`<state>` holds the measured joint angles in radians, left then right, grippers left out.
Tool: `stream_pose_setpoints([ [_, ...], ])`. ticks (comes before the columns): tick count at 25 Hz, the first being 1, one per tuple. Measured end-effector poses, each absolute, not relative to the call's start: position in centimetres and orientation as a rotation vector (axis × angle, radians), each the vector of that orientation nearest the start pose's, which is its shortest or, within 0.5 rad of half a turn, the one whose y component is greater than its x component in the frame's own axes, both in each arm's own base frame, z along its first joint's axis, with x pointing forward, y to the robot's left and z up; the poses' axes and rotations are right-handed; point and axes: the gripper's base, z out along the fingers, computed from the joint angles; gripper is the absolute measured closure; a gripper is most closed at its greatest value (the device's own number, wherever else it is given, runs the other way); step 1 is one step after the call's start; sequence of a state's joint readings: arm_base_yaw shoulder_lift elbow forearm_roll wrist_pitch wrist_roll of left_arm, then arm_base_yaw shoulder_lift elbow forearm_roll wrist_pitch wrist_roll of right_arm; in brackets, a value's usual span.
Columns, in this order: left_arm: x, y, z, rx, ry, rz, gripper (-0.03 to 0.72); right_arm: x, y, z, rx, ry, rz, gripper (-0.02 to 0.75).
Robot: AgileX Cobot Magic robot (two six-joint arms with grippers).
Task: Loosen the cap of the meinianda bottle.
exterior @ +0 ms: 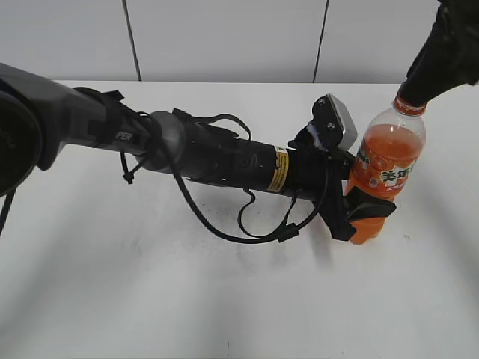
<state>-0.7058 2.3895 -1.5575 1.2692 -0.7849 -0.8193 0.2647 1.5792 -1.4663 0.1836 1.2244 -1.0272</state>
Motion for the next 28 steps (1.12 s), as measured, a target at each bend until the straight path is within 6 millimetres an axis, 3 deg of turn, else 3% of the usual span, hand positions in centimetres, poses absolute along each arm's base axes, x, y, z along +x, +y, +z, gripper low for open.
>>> stream_pose_setpoints([
  [2,33.5,-36.6,10.4,1.399,1.475,-0.98,0.284,30.5,9.9,33.6,-1.841,2.072,0.019,0.477],
  [4,33.5,-36.6,10.4,1.399,1.475,-0.98,0.284,30.5,10.0,33.7,-1.94,1.973,0.001,0.479],
  [15,33.5,-36.6,10.4,1.397,1.478,-0.981,0.284,30.5,10.0,33.8,-1.987,1.913,-0.013,0.481],
  [22,33.5,-36.6,10.4,1.4,1.474,-0.979,0.284,30.5,10.0,33.8,-1.897,1.998,0.018,0.204],
  [26,33.5,-36.6,10.4,1.4,1.474,-0.98,0.284,29.9,10.0,34.6,-1.821,2.03,0.039,0.169],
  [28,33.5,-36.6,10.4,1.4,1.474,-0.98,0.284,29.2,9.9,35.6,-1.678,2.115,0.063,0.164],
])
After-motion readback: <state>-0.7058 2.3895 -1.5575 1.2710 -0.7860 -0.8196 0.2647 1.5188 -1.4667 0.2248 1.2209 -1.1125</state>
